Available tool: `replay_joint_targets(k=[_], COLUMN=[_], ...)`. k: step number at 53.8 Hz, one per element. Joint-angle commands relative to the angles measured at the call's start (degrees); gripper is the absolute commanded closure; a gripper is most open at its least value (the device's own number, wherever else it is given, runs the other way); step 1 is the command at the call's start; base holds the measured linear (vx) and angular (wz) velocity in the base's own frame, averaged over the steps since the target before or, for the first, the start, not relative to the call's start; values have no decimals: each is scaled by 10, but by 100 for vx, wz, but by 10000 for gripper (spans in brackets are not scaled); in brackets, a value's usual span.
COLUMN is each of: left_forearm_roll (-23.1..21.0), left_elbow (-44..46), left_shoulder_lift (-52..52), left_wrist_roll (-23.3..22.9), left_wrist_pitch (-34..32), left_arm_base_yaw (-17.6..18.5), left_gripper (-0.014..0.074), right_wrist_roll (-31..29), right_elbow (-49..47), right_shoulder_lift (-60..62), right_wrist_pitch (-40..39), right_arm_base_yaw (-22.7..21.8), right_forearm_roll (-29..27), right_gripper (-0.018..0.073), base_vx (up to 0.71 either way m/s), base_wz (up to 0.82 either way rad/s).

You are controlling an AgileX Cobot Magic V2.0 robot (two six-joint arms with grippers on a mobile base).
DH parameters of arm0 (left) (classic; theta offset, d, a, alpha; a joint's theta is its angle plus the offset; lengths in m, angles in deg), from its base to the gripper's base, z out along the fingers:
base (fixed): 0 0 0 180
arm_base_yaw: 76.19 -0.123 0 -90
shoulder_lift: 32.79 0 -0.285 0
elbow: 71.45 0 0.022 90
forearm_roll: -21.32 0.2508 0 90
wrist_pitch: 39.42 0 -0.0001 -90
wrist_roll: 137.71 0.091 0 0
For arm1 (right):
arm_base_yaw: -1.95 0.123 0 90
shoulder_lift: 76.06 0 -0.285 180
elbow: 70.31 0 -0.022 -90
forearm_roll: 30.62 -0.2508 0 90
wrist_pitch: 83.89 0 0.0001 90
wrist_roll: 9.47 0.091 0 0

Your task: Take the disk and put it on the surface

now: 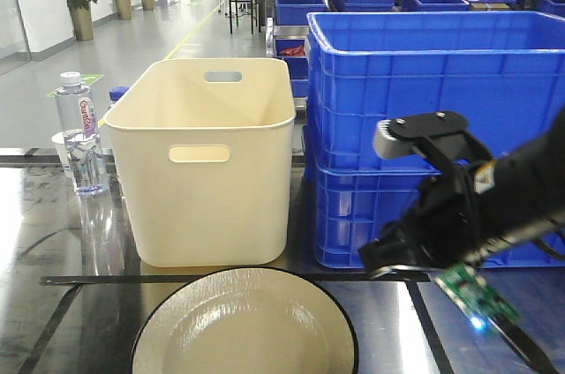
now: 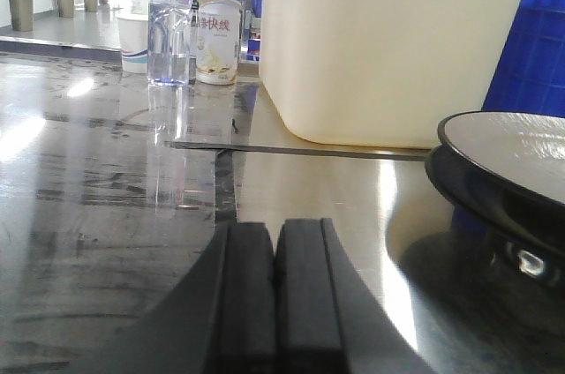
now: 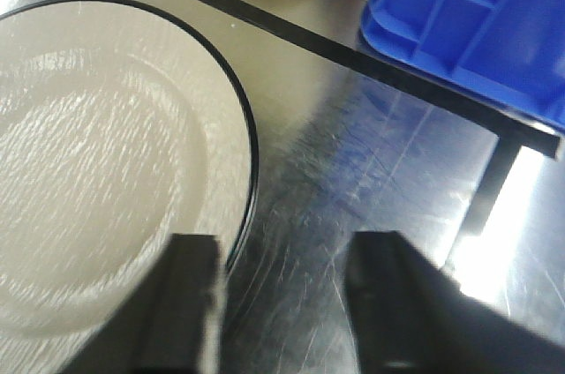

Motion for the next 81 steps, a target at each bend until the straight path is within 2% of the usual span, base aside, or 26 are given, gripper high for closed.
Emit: replay_joint_targets(k=[1,10,15,20,29,39,53,56,64,81], left_forearm_roll=[3,3,3,3,3,3,3,3,3,3], left_elbow=[11,11,11,11,11,11,11,11,11,11], left_shoulder_lift=[1,1,1,1,1,1,1,0,2,2], left_wrist_roll=[-5,-5,-5,-5,-5,-5,-5,-5,-5,-5], left_wrist_pitch=[-49,-49,-49,-49,-49,-49,-49,-49,-45,-46], left_arm_base_yaw=[0,0,0,0,0,0,0,0,0,0], left_gripper=[603,603,603,603,603,603,603,603,603,603], right_wrist_roll=[17,19,19,19,21,31,50,55,55,55], right_elbow=[46,201,293,374,501,626,814,816,818,818], right_shoulder_lift=[77,202,289,378,516,643,809,817,807,806], right_wrist_pitch=[-86,-200,-248,-280,-308,-373,-567,-530,-506,-500], right_arm_base_yaw=[-6,-48,-99,-146,-199,-202,-202,-203,-200,-200], right_forearm_roll=[8,11,17,50,111,115,115,116,113,113], right_gripper=[354,572,573,571,570,568,568,568,568,568], base_vx=[0,0,0,0,0,0,0,0,0,0], base_wz=[0,0,0,0,0,0,0,0,0,0])
